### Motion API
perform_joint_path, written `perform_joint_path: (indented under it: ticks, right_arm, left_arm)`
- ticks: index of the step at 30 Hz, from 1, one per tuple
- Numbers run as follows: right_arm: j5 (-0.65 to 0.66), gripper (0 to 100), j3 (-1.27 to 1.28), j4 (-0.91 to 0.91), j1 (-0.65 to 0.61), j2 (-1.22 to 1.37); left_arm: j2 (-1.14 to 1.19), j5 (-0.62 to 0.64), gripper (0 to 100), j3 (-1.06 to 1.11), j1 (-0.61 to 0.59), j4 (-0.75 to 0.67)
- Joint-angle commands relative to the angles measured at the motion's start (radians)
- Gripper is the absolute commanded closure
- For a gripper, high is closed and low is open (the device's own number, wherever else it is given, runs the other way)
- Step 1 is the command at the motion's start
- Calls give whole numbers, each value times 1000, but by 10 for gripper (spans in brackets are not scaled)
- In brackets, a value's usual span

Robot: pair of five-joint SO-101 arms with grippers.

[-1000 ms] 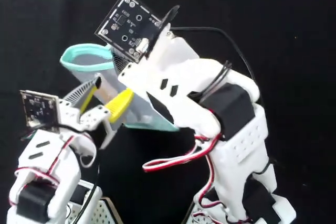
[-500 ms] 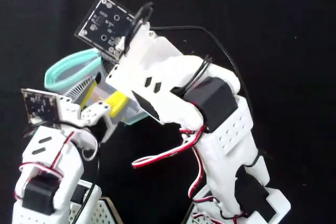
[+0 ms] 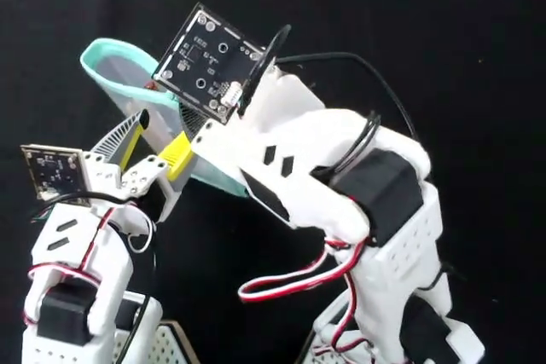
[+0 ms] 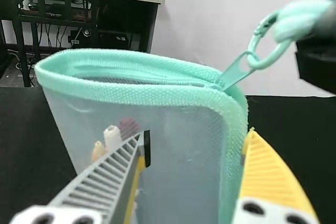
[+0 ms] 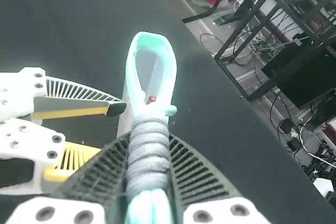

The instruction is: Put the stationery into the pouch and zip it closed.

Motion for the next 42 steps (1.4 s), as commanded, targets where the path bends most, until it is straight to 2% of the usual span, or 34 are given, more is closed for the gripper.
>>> perform_joint_path:
  ticks: [1,10,13,16,19,26,33,42]
  right_arm:
    - [-11,986,-35,0,-14,-38]
    - [-11,986,65,9,-9,-128]
    - [-11,986,127,-11,-9,-188]
    - [-12,986,213,-63,43,-239]
    - [-12,986,346,-160,104,-275]
    - [-89,986,700,-427,120,-361]
    - [-87,986,1003,-647,84,-464]
    - [-95,986,980,-680,60,-547]
  left_arm:
    - [8,5,703,2,-13,-26]
    - [-2,-51,704,85,-19,-18]
    - [-2,-51,704,104,-81,-18]
    - [-2,-51,704,113,-151,-17]
    - [-2,-51,704,105,-163,9]
    - [-3,-51,704,101,-101,25]
    - [-3,-51,704,102,-73,18]
    - [2,-51,704,102,85,14]
